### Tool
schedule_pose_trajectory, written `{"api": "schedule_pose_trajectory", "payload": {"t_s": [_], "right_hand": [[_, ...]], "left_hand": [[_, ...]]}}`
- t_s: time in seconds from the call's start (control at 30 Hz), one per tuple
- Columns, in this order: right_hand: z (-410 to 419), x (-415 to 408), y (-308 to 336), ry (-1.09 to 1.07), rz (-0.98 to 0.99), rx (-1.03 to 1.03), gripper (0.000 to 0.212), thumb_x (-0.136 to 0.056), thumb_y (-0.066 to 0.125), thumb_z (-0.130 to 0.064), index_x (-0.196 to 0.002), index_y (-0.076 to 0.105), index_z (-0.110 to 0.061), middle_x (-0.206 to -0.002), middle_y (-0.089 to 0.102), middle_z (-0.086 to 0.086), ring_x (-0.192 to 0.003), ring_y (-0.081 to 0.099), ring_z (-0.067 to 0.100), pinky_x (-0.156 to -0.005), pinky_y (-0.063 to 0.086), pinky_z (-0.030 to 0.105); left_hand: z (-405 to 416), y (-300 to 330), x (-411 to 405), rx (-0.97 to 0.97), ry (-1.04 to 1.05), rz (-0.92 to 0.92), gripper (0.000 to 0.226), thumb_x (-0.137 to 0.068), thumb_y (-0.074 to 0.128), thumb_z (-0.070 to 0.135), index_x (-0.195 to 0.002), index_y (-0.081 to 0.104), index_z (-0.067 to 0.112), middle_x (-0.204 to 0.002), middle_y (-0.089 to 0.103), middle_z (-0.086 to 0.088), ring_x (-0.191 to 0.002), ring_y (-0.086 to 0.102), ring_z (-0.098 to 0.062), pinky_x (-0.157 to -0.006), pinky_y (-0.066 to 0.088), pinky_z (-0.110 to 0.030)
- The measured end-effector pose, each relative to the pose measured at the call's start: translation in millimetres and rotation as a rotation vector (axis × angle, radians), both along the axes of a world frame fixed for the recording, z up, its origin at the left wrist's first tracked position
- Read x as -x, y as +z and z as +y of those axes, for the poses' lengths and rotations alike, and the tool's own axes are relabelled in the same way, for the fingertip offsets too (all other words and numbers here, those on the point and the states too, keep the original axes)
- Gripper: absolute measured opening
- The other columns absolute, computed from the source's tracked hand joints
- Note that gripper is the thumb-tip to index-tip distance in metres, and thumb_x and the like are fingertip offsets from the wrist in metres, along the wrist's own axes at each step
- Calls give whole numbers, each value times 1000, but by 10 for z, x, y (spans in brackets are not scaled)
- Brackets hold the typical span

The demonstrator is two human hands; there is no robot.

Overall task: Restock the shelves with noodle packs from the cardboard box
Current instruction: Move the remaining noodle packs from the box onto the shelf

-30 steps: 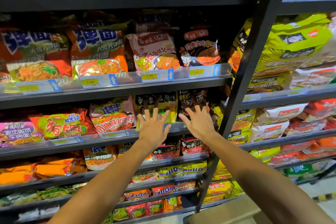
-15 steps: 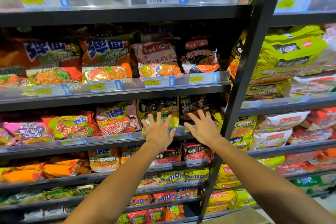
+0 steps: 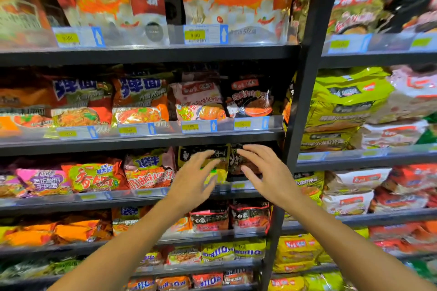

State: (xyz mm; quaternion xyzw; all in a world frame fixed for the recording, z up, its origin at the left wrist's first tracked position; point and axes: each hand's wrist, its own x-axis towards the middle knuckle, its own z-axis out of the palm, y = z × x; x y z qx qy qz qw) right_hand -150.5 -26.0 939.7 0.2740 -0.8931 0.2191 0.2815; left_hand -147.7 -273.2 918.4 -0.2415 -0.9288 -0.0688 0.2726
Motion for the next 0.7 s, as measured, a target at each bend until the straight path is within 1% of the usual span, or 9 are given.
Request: {"api": "schedule_pose_trajectory", "payload": {"t_s": [0.07, 0.13, 0.27, 0.37, 0.43, 0.5, 0.57, 0.63, 0.7], "right_hand": [[4, -1, 270, 20, 110, 61, 41, -98, 56, -35, -138, 56, -25, -140, 51, -9, -134, 43, 11, -108, 40, 27], [7, 62, 519, -3, 126, 51, 41, -99, 53, -37, -138, 54, -26, -143, 47, -6, -136, 39, 14, -105, 38, 28], [-16, 307, 820, -90, 0, -119, 48, -101, 40, -52, -143, 49, -31, -154, 35, -3, -143, 25, 22, -116, 27, 41], [-93, 436, 916, -160, -92, -221, 57, -99, 27, -63, -143, 48, -35, -154, 38, -2, -140, 29, 26, -117, 23, 45], [-157, 478, 982, -184, -138, -263, 77, -90, 7, -77, -143, 47, -38, -151, 43, -4, -136, 37, 27, -114, 26, 49], [-206, 514, 1027, -207, -156, -306, 92, -80, -7, -84, -143, 45, -42, -150, 43, -6, -134, 40, 29, -109, 30, 51], [-264, 536, 1076, -241, -204, -358, 82, -84, 2, -82, -146, 40, -44, -155, 36, -8, -135, 38, 32, -108, 31, 52], [-335, 564, 1124, -270, -268, -411, 76, -87, 9, -82, -148, 36, -45, -160, 25, -7, -137, 33, 37, -108, 29, 54], [-411, 594, 1178, -295, -333, -436, 78, -86, 11, -84, -149, 33, -45, -164, 14, -5, -139, 28, 42, -109, 27, 56]], "left_hand": [[-26, 303, -44, -66, -76, 203, 39, -98, 54, 34, -133, 59, 17, -143, 50, -5, -131, 47, -26, -104, 46, -41], [-10, 596, -18, -76, -22, 239, 42, -99, 52, 36, -138, 55, 19, -145, 46, -7, -133, 44, -28, -105, 45, -42], [38, 940, 202, 39, 182, 54, 55, -101, 27, 55, -146, 46, 30, -162, 21, -7, -145, 20, -37, -116, 29, -55], [56, 1071, 336, 60, 217, -53, 70, -95, 9, 64, -152, 34, 32, -161, 19, -8, -141, 20, -40, -115, 29, -54], [74, 1146, 385, 65, 238, -89, 70, -94, 6, 66, -154, 25, 35, -159, 21, -10, -139, 24, -42, -113, 30, -52], [84, 1207, 429, 134, 296, -152, 64, -99, 12, 64, -155, 24, 36, -161, 17, -15, -142, 18, -46, -117, 21, -53], [66, 1254, 475, 173, 337, -229, 61, -100, 15, 62, -155, 25, 38, -163, 12, -17, -145, 11, -47, -119, 16, -54], [15, 1306, 517, 142, 338, -291, 62, -98, 17, 66, -153, 28, 41, -163, 11, -15, -145, 8, -48, -117, 22, -56], [-32, 1340, 564, 121, 326, -324, 60, -97, 20, 67, -151, 30, 44, -163, 9, -13, -146, 6, -47, -115, 29, -57]]}}
